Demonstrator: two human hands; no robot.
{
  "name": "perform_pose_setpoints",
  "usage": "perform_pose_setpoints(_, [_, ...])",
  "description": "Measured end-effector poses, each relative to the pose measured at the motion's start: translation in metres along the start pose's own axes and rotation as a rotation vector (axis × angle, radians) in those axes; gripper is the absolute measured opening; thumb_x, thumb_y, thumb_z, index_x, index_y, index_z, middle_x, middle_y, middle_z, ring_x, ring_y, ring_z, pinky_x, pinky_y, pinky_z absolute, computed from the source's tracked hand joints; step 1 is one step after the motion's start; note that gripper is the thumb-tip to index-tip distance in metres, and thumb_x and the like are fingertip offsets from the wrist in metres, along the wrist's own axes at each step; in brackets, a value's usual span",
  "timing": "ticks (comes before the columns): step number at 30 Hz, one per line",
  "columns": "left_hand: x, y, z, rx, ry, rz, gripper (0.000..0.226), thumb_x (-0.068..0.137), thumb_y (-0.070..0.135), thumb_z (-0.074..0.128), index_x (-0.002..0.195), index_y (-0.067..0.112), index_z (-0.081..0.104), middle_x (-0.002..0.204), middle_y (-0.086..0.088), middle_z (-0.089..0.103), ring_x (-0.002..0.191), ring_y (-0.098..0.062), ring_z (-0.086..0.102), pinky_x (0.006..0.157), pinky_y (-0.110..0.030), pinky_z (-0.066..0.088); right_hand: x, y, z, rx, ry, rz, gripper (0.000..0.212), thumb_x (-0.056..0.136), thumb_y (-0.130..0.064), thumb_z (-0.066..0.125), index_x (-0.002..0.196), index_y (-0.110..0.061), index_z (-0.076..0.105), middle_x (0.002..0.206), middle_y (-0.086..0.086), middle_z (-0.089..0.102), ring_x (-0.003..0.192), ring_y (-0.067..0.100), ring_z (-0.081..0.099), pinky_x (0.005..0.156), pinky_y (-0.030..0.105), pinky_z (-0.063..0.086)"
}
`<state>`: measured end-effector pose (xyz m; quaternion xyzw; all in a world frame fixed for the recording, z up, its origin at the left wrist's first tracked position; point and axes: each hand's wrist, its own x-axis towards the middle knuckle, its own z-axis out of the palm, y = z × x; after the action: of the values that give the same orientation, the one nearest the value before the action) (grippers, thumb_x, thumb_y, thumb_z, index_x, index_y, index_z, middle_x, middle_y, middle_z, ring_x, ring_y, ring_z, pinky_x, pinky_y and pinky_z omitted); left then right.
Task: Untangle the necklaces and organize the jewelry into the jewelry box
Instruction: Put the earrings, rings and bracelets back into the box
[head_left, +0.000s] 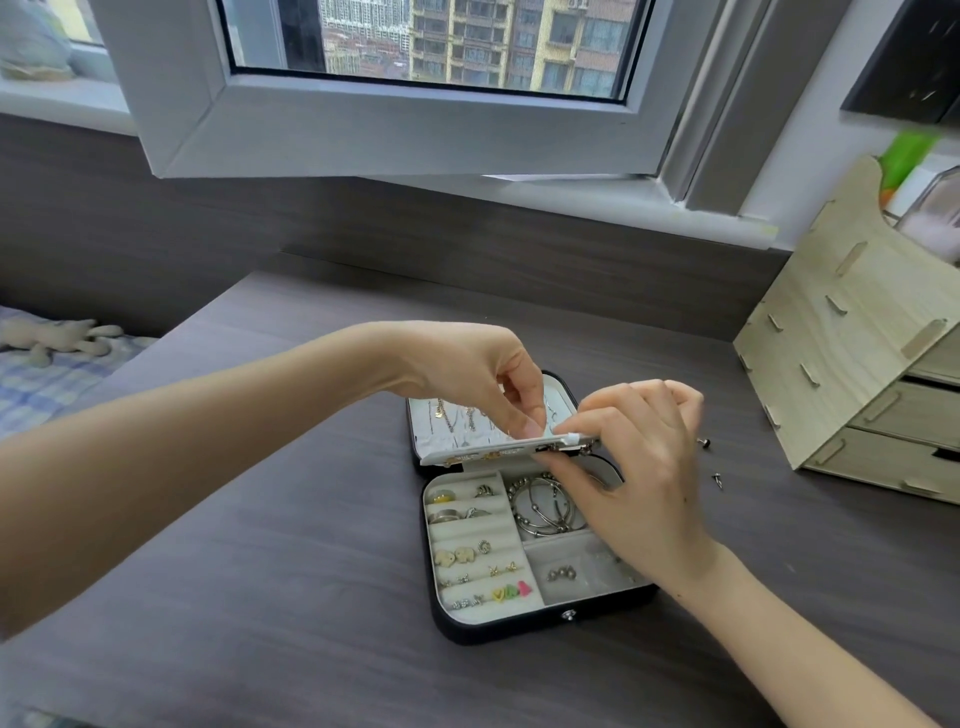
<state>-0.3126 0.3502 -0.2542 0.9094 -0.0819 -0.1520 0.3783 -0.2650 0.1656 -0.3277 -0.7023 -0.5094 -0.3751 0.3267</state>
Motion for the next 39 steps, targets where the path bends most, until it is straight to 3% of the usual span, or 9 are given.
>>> perform_pose_setpoints(10, [0.001, 0.013, -0.001, 0.283, 0.011, 0.048, 0.011, 0.082, 0.017, 0.069, 0.079, 0.028, 0.069, 0.073, 0.008, 0.06, 0.065, -0.005, 0.047, 0.059, -0.017, 0.037, -0.001, 0.002, 0.002, -0.012, 0.002, -0.003, 0.02, 0.073, -0.027, 0.079, 0.069, -0.012, 0.067, 0.079, -0.005, 0.063, 0.078, 0.018, 0.054, 0.078, 0.038, 0.03])
perform_pose_setpoints(14, [0.0, 0.012, 0.001, 0.199, 0.032, -0.065, 0.008, 0.084, 0.025, 0.067, 0.077, 0.027, 0.07, 0.059, 0.017, 0.055, 0.055, 0.002, 0.045, 0.054, -0.009, 0.033, -0.001, 0.001, 0.001, -0.004, -0.006, 0.011, 0.019, 0.073, -0.028, 0.079, 0.073, -0.013, 0.067, 0.08, -0.005, 0.062, 0.08, 0.017, 0.054, 0.079, 0.037, 0.03])
perform_pose_setpoints(20, [-0.029, 0.013, 0.002, -0.093, 0.235, -0.034, 0.036, 0.093, 0.046, 0.041, 0.108, 0.023, 0.065, 0.091, 0.008, 0.067, 0.08, 0.0, 0.061, 0.065, -0.012, 0.046, 0.012, 0.002, 0.0, 0.02, -0.066, 0.096, 0.032, 0.073, -0.038, 0.072, 0.095, -0.024, 0.053, 0.088, -0.008, 0.062, 0.087, 0.014, 0.051, 0.087, 0.033, 0.027])
perform_pose_setpoints(24, [-0.034, 0.013, 0.009, 0.044, 0.341, -0.017, 0.04, 0.081, 0.056, 0.051, 0.097, 0.023, 0.066, 0.086, 0.005, 0.067, 0.075, -0.004, 0.061, 0.061, -0.018, 0.046, 0.024, 0.004, 0.005, -0.032, -0.083, 0.142, 0.039, 0.075, -0.047, 0.069, 0.102, -0.023, 0.055, 0.097, -0.008, 0.063, 0.094, 0.014, 0.054, 0.095, 0.035, 0.026])
perform_pose_setpoints(27, [-0.026, 0.012, 0.013, 0.241, 0.441, -0.012, 0.015, 0.079, 0.041, 0.071, 0.078, 0.033, 0.058, 0.072, 0.014, 0.057, 0.063, 0.005, 0.051, 0.056, -0.01, 0.037, 0.026, 0.009, 0.004, -0.102, -0.126, 0.16, 0.055, 0.076, -0.057, 0.065, 0.113, -0.017, 0.058, 0.109, -0.007, 0.061, 0.105, 0.014, 0.054, 0.106, 0.043, 0.024])
perform_pose_setpoints(29, [-0.021, 0.011, 0.015, 0.344, 0.484, 0.005, 0.031, 0.078, 0.033, 0.074, 0.065, 0.037, 0.046, 0.065, 0.014, 0.051, 0.061, 0.001, 0.048, 0.054, -0.011, 0.035, 0.02, 0.016, -0.004, -0.082, -0.141, 0.185, 0.061, 0.073, -0.057, 0.065, 0.118, -0.017, 0.054, 0.115, -0.008, 0.058, 0.109, 0.01, 0.051, 0.11, 0.043, 0.021])
perform_pose_setpoints(33, [-0.014, 0.008, 0.015, 0.395, 0.522, -0.025, 0.031, 0.081, 0.028, 0.071, 0.059, 0.025, 0.049, 0.061, 0.007, 0.051, 0.056, -0.01, 0.045, 0.048, -0.015, 0.033, -0.002, 0.055, -0.029, -0.146, -0.127, 0.421, 0.041, 0.083, -0.044, 0.054, 0.112, -0.015, 0.062, 0.105, -0.005, 0.063, 0.099, 0.015, 0.056, 0.092, 0.031, 0.029])
perform_pose_setpoints(36, [-0.009, 0.008, 0.011, 0.394, 0.512, -0.07, 0.027, 0.08, 0.027, 0.069, 0.066, 0.008, 0.058, 0.065, -0.005, 0.057, 0.054, -0.014, 0.044, 0.047, -0.021, 0.031, -0.019, 0.096, -0.036, -0.395, -0.407, 0.652, 0.024, 0.091, -0.024, 0.053, 0.103, -0.012, 0.071, 0.103, 0.008, 0.068, 0.097, 0.033, 0.057, 0.082, 0.034, 0.036])
perform_pose_setpoints(39, [-0.005, 0.012, 0.005, 0.417, 0.497, -0.124, 0.034, 0.077, 0.025, 0.069, 0.051, 0.018, 0.049, 0.052, 0.003, 0.048, 0.046, -0.01, 0.042, 0.037, -0.015, 0.028, -0.032, 0.117, -0.032, -0.474, -0.631, 0.742, 0.023, 0.093, -0.018, 0.053, 0.106, -0.011, 0.071, 0.108, 0.011, 0.066, 0.103, 0.033, 0.055, 0.086, 0.036, 0.042])
